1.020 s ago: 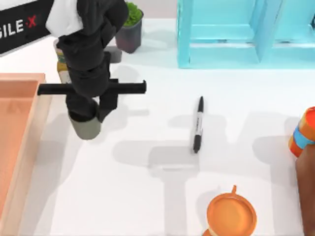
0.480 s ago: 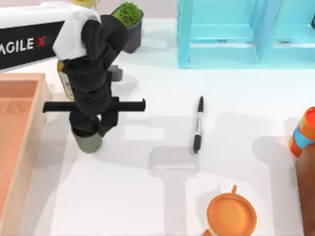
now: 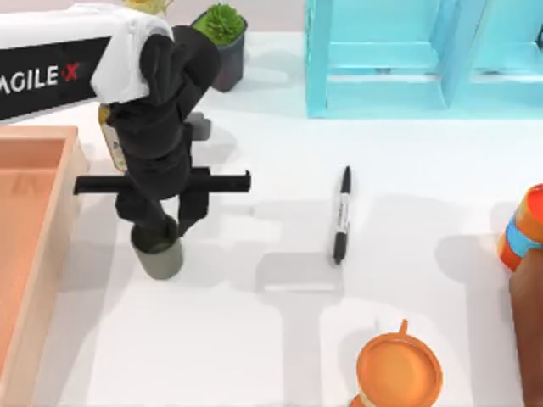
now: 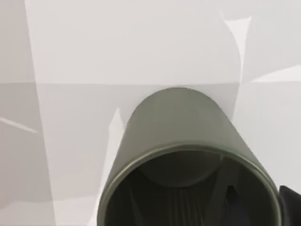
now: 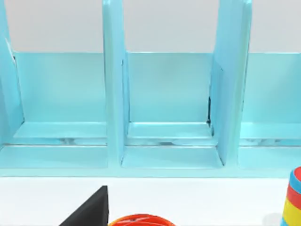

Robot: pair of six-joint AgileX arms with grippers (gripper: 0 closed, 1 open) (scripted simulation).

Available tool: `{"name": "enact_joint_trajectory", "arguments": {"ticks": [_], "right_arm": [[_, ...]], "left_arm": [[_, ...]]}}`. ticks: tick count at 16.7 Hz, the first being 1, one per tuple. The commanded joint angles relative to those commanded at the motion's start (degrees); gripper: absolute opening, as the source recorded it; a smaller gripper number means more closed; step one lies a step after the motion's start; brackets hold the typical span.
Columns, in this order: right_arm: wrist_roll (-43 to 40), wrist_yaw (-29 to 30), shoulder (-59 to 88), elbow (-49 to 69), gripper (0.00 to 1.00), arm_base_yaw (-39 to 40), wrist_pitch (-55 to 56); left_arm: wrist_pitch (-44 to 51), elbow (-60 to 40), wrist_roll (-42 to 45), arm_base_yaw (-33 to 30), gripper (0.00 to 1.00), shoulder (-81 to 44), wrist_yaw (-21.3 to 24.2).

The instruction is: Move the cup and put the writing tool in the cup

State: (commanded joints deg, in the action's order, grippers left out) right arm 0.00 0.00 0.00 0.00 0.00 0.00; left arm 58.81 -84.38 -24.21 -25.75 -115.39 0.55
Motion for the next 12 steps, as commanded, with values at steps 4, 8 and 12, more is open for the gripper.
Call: {"name": "enact_joint_trajectory", "arguments": {"ticks": [4, 8, 12], "right_arm": [[0.00, 0.00, 0.00, 0.00, 1.00, 0.00, 0.00], [0.00, 0.00, 0.00, 0.00, 1.00, 0.00, 0.00], [0.00, 0.00, 0.00, 0.00, 1.00, 0.00, 0.00]], "left_arm": [[0.00, 0.00, 0.00, 0.00, 0.75, 0.00, 0.00], [0.00, 0.00, 0.00, 0.00, 1.00, 0.00, 0.00], [0.00, 0.00, 0.00, 0.00, 1.00, 0.00, 0.00]]}}
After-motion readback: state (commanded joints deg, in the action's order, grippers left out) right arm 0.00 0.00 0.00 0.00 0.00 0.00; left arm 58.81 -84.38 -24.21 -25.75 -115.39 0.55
